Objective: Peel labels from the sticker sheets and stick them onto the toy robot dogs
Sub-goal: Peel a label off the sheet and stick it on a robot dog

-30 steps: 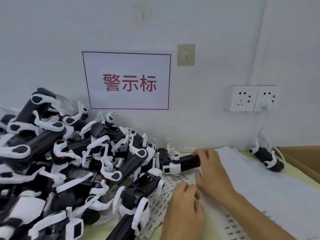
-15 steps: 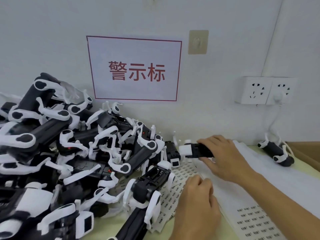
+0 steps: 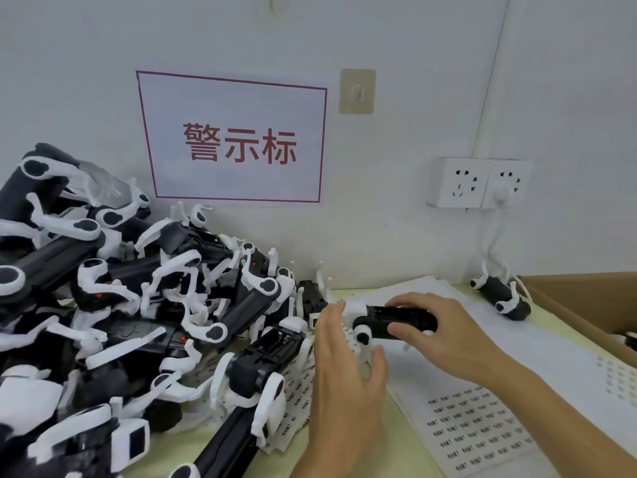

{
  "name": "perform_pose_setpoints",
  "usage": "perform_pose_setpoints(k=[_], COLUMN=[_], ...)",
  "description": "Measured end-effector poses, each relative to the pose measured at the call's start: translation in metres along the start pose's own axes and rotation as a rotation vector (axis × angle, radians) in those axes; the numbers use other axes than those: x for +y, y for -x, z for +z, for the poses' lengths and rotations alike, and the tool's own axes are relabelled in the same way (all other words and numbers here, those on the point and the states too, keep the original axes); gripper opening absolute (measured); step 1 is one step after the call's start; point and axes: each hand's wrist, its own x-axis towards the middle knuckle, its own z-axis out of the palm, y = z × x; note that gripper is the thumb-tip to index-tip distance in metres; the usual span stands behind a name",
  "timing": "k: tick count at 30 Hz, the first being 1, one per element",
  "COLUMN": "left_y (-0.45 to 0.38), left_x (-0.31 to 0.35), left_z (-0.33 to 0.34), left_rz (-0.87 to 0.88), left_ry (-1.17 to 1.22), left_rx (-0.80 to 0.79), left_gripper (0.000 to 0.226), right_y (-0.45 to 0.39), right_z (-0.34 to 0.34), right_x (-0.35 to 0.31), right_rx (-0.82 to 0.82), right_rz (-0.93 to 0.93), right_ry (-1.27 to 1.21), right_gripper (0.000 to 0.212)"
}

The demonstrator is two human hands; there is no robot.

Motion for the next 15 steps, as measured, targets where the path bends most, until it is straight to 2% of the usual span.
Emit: perform_pose_setpoints(k=[6, 11, 15], left_y=[-0.003, -0.003, -0.005], left_x=[0.0, 0.0, -0.006], left_z=[-0.001, -0.001, -0.001], left_rz=[-0.046, -0.037, -0.091], left_ry=[0.001, -0.019, -0.005], left_rx=[0.003, 0.001, -0.002], left_gripper=[0.044, 0.046, 0.054], right_y=[0.007, 0.026, 0.043], right_z=[0.018, 0.009, 0.005], right_x=[0.002, 0.008, 0.01], right_rx=[0.084, 0.014, -0.031], right_rz=[0.033, 0.167, 0.198], right_ry=[-0.07, -0.155, -0.137], right_gripper=[0.031, 0.066, 0.072])
